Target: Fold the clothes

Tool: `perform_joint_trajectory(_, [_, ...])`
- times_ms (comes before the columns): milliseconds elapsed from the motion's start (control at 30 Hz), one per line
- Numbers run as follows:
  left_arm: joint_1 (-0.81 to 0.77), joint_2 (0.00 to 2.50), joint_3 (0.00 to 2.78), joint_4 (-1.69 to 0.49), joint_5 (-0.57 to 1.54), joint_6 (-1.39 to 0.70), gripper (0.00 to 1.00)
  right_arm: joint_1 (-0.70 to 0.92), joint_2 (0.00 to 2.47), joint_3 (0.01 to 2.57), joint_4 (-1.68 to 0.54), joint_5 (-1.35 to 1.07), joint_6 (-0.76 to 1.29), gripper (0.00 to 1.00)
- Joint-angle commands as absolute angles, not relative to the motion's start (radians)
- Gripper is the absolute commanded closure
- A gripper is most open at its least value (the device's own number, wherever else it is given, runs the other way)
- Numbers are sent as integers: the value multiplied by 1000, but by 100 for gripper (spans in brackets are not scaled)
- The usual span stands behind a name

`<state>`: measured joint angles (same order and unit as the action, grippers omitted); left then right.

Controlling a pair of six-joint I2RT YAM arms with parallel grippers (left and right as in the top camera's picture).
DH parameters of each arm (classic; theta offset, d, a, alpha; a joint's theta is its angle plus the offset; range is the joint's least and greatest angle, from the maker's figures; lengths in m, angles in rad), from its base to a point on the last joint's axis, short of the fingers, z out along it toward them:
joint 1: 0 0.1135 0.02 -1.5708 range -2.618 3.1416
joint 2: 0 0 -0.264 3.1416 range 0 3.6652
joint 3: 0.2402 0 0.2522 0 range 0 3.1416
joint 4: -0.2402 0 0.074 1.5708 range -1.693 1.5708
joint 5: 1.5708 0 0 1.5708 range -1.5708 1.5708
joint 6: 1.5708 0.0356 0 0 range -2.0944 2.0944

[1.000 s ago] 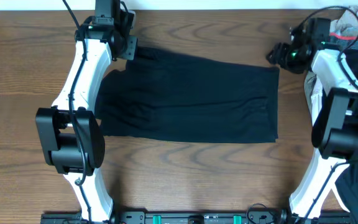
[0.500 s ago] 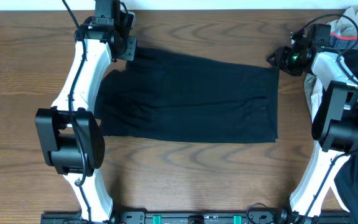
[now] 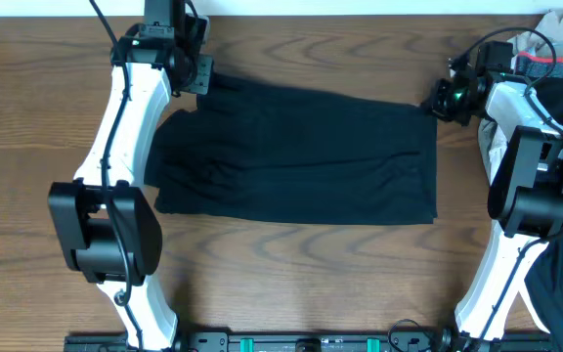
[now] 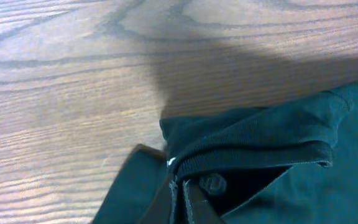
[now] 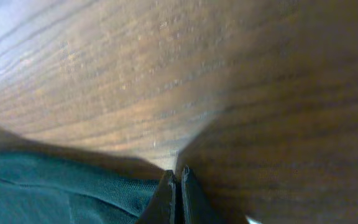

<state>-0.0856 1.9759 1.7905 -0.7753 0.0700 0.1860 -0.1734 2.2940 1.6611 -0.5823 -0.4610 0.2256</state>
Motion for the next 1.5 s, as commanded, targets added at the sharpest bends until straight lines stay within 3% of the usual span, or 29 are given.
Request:
perform_joint_trajectory(0, [-84,1910,1800,-793,31,183,94,-181,2249,1665,-621,-460,200,99])
perform_joint_trajectory(500, [-84,1837,1800,-1073,-9,186,93,-200,1954,1665,-1013,-378,50,99])
perform_joint_trajectory(733, [-84,1837,1800,-1230,-32,186,94,-199,1942,1664,-1213,-232,27,99])
perform_joint_trajectory(1233, [-84,1837,1799,-1428,-72,205,92,-184,1942,1663,-1398,-233,-20,98])
perform_joint_trajectory(1300, [-84,1837,1799,-1449,-72,205,83,-178,1942,1663,-1412,-232,-25,88])
perform_joint_trajectory(1333, [-84,1837,1799,-1458,-72,205,62,-176,1942,1663,-1418,-232,-25,80])
perform_joint_trajectory(1367, [-84,1837,1799,-1464,-72,205,53,-175,1942,1663,-1420,-232,-25,75])
perform_joint_trajectory(1467, [-84,1837,1799,-1464,-72,205,49,-176,1942,1663,-1419,-232,-24,61])
